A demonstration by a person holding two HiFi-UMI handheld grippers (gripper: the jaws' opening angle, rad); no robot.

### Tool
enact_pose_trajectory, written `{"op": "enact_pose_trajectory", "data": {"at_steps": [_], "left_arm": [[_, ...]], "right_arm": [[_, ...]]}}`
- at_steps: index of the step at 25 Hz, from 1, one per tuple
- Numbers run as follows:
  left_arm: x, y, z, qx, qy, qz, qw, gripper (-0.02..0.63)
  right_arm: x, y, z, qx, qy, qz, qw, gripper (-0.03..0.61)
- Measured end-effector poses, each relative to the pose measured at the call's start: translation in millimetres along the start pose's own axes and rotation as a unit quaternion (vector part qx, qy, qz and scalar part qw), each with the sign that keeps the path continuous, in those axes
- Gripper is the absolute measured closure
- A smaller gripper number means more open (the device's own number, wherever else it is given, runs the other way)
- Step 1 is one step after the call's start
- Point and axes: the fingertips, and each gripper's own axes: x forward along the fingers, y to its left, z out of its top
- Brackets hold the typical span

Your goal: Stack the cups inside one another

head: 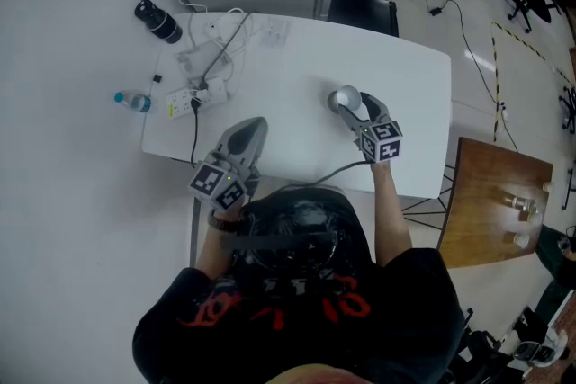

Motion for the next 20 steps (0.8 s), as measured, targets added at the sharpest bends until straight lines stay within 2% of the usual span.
{"op": "enact_pose_trajectory", "data": {"at_steps": [15, 20], "left_arm": [[-0.5, 1.7, -1.2, -0.002, -0.003, 0.003, 1.0, 0.623], [-0.3, -0.9, -1.5, -0.011, -0.009, -0.005, 0.9999, 0.622]], "right_arm": [[12.2, 2.3, -18.8, -0.005, 0.024, 0.006, 1.0, 0.261], [19.0, 1.7, -30.7, -0.016, 0.046, 0.008, 0.999, 0.261]]}}
